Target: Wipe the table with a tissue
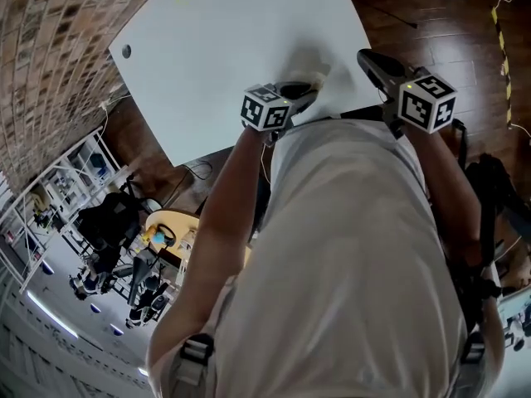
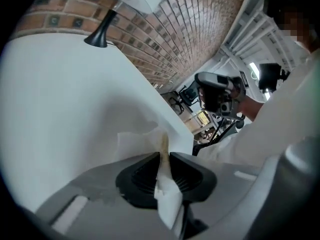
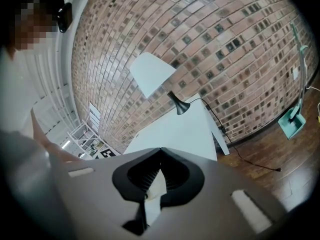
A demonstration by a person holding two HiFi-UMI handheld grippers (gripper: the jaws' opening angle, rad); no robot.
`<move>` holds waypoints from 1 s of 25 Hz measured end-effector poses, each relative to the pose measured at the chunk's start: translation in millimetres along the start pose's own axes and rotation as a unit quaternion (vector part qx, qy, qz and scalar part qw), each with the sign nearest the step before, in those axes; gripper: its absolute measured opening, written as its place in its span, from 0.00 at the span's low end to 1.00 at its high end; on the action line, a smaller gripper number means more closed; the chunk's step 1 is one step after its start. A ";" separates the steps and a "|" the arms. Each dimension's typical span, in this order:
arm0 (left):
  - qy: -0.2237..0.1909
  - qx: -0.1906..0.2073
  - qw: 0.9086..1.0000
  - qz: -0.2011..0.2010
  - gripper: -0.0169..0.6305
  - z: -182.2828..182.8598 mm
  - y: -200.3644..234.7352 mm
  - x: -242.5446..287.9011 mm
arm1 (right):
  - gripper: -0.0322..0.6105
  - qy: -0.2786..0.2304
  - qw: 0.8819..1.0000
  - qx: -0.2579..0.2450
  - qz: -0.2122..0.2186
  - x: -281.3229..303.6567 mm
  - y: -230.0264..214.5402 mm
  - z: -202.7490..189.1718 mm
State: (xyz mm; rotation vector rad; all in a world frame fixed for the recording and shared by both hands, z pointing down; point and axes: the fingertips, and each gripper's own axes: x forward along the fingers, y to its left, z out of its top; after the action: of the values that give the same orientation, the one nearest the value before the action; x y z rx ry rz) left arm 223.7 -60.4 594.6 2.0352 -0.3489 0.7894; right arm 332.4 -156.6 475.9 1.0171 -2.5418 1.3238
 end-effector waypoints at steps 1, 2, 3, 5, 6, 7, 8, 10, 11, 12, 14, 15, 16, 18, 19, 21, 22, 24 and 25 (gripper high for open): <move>0.010 0.007 1.000 -0.009 0.13 -2.2 -9.3 5.1 | 0.06 0.000 1.000 0.001 0.000 0.6 -0.2 0.9; 0.017 0.014 1.000 -0.018 0.14 -3.0 -17.2 7.9 | 0.06 -0.001 1.000 0.002 -0.001 1.2 -0.6 2.6; 0.022 0.021 0.999 -0.027 0.14 -2.7 -24.2 8.3 | 0.06 -0.002 1.000 0.003 -0.002 1.8 -1.1 4.5; 0.027 0.037 0.998 -0.040 0.14 -0.3 -35.7 4.1 | 0.06 -0.006 1.000 0.003 -0.005 1.4 -2.3 7.9; 0.027 0.045 0.998 -0.042 0.14 1.0 -39.9 0.3 | 0.06 -0.008 1.000 0.003 -0.007 0.3 -2.9 8.9; 0.025 0.052 0.997 -0.042 0.14 2.6 -42.9 -4.5 | 0.06 -0.010 1.000 0.002 -0.009 -1.2 -3.7 9.5; 0.020 0.058 0.997 -0.040 0.14 4.6 -44.4 -10.1 | 0.06 -0.013 1.000 0.001 -0.012 -2.7 -4.5 10.0; 0.007 0.064 0.997 -0.032 0.14 10.1 -42.8 -25.0 | 0.06 -0.019 1.000 0.000 -0.017 -3.9 -5.1 12.0; -0.002 0.067 0.997 -0.027 0.14 13.4 -40.2 -34.5 | 0.06 -0.023 1.000 -0.001 -0.019 -3.5 -4.2 13.7; -0.011 0.069 0.997 -0.020 0.14 16.7 -36.7 -45.1 | 0.06 -0.026 0.999 -0.002 -0.020 -2.7 -2.2 15.3; -0.037 0.069 0.997 -0.003 0.14 24.1 -27.6 -68.2 | 0.06 -0.030 0.999 -0.005 -0.022 -0.7 3.0 17.8; -0.054 0.066 0.996 0.008 0.14 28.1 -21.5 -80.5 | 0.06 -0.031 0.999 -0.008 -0.023 0.8 5.6 18.9; -0.075 0.061 0.995 0.020 0.14 31.9 -14.5 -93.5 | 0.06 -0.032 0.999 -0.011 -0.025 2.8 8.0 19.9; -0.125 0.039 0.990 0.046 0.14 37.2 -1.2 -120.6 | 0.06 -0.033 0.999 -0.017 -0.028 5.2 13.3 21.5; -0.152 0.025 0.986 0.059 0.14 38.5 3.9 -133.9 | 0.06 -0.034 0.999 -0.020 -0.030 4.9 16.2 22.2; -0.204 0.001 0.975 0.084 0.14 37.1 14.3 -160.8 | 0.06 -0.035 0.999 -0.028 -0.031 7.2 23.7 22.5; -0.226 -0.006 0.969 0.098 0.14 33.9 20.7 -174.8 | 0.06 -0.033 0.998 -0.033 -0.031 12.0 29.0 21.4; -0.263 -0.013 0.956 0.127 0.14 23.5 32.4 -200.9 | 0.06 -0.024 0.998 -0.046 -0.025 26.4 43.1 15.5; -0.279 -0.014 0.950 0.141 0.14 17.8 35.6 -211.4 | 0.06 -0.017 0.998 -0.056 -0.020 33.9 51.1 11.8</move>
State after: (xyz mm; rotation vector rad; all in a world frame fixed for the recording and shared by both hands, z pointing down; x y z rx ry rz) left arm 52.4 -106.5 472.8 2.1834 -0.9807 0.3498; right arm 277.9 -162.6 446.0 1.0729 -2.5722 1.1503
